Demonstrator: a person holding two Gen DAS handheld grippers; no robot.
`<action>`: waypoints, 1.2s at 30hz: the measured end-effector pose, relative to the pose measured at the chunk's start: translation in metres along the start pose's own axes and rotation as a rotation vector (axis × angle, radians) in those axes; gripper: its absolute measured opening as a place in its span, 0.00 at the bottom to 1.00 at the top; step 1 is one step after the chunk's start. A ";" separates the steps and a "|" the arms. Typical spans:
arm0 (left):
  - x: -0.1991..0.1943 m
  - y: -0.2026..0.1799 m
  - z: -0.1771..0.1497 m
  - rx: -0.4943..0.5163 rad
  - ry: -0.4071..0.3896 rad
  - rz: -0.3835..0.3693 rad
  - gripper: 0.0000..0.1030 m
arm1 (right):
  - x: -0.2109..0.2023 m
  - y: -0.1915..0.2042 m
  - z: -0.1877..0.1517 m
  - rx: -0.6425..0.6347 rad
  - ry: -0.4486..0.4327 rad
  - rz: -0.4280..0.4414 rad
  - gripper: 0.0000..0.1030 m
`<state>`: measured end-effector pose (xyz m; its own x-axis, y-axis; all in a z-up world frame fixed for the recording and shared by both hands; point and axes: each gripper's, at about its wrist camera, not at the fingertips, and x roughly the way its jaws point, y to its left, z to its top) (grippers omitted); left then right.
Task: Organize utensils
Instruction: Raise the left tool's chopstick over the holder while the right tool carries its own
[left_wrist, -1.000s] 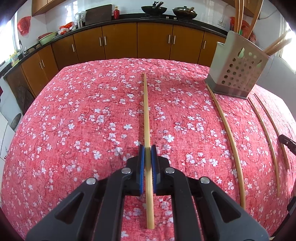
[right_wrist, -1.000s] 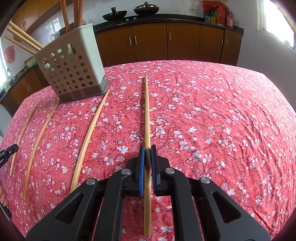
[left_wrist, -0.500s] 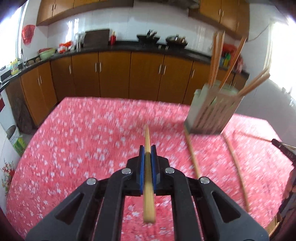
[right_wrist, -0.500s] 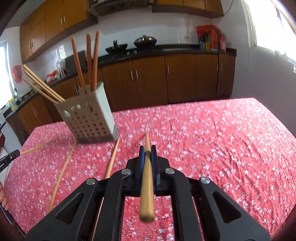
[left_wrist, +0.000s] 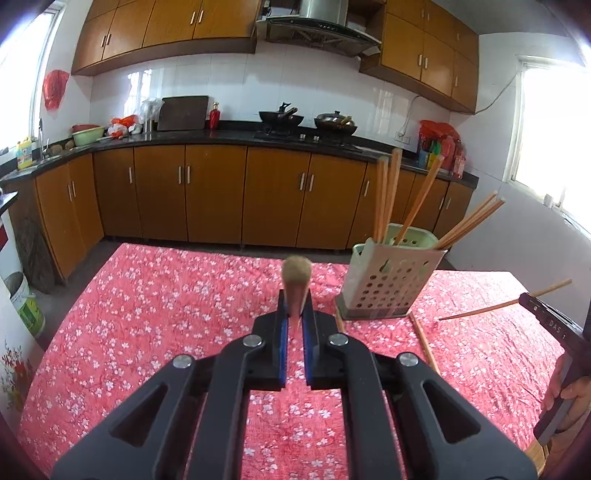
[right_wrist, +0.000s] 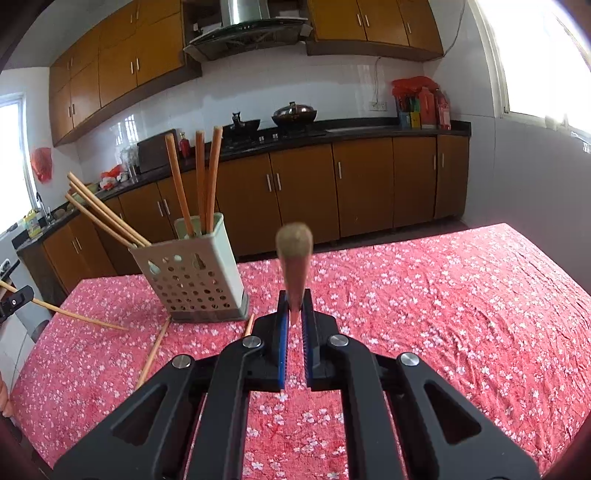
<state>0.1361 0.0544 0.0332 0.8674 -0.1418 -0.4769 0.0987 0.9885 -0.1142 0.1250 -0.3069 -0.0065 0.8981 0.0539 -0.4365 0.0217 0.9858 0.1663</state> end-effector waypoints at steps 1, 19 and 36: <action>-0.004 -0.003 0.003 0.007 -0.004 -0.014 0.07 | -0.005 0.001 0.005 0.004 -0.017 0.009 0.07; -0.049 -0.095 0.091 0.078 -0.179 -0.235 0.07 | -0.069 0.035 0.093 -0.021 -0.150 0.289 0.07; 0.043 -0.121 0.125 0.157 0.016 -0.137 0.07 | 0.030 0.088 0.130 -0.133 0.107 0.196 0.07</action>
<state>0.2228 -0.0650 0.1355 0.8330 -0.2746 -0.4803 0.2909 0.9558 -0.0419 0.2114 -0.2389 0.1102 0.8275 0.2554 -0.5001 -0.2123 0.9668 0.1425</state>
